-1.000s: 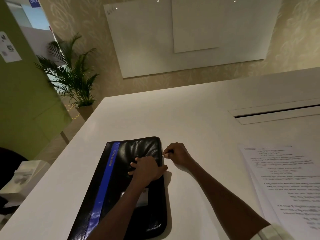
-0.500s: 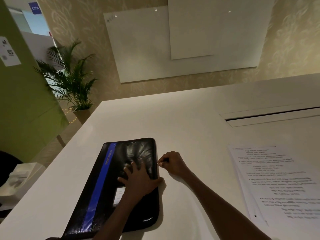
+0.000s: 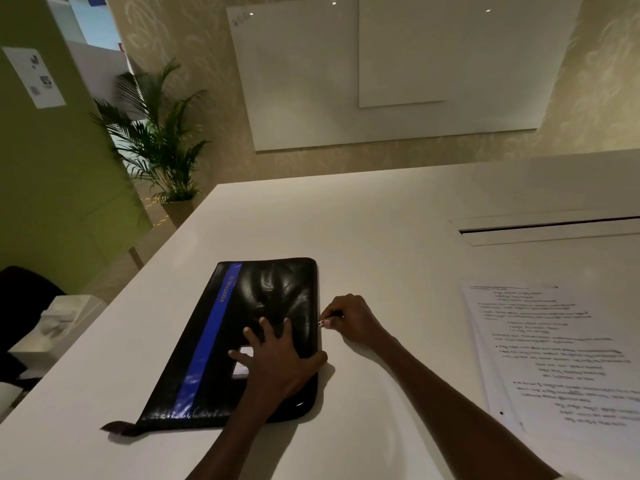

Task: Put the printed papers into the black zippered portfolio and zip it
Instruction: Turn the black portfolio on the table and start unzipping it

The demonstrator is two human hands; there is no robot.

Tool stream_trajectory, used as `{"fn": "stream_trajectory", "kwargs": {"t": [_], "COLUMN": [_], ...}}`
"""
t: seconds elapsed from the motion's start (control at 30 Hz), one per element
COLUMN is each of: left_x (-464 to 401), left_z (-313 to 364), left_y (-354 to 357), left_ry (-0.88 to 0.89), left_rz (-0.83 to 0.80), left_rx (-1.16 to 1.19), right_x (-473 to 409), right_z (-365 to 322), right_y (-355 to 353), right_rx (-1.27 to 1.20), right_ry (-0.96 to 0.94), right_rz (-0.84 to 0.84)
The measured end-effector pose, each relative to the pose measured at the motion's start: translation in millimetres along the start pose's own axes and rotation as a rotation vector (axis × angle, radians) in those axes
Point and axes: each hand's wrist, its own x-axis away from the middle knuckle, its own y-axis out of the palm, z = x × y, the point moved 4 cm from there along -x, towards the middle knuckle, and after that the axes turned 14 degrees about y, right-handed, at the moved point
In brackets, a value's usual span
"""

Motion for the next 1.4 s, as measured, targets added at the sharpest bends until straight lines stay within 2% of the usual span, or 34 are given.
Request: {"fn": "stream_trajectory", "kwargs": {"t": [0.13, 0.33, 0.43, 0.5, 0.6, 0.97, 1.23, 1.4], "left_x": [-1.4, -0.2, 4.9, 7.0, 5.2, -3.8, -3.1, -2.7], "left_z": [-1.9, -3.8, -20.8, -36.9, -49.9, -53.2, -53.1, -51.9], "left_y": [2.1, -1.5, -16.2, -18.5, -7.6, 0.1, 1.5, -0.9], "left_ry": [0.005, 0.023, 0.088, 0.121, 0.156, 0.144, 0.138, 0.183], "left_rz": [0.016, -0.001, 0.117, 0.163, 0.127, 0.060, 0.088, 0.061], "left_rx": [0.000, 0.043, 0.140, 0.125, 0.043, 0.005, 0.031, 0.070], "right_x": [21.4, 39.9, 43.5, 44.7, 47.7, 85.6, 112.7, 125.9], "right_z": [-1.1, 0.3, 3.1, 4.1, 3.2, -4.3, -6.3, -10.5], "right_y": [0.2, 4.6, 8.3, 9.3, 6.6, 1.5, 8.5, 9.4], "right_rx": [-0.014, 0.024, 0.017, 0.006, 0.015, 0.041, 0.102, 0.107], "right_ry": [-0.011, -0.028, 0.029, 0.050, 0.051, 0.021, 0.005, 0.018], "right_rz": [-0.045, 0.006, 0.032, 0.033, 0.023, -0.018, -0.036, 0.023]}}
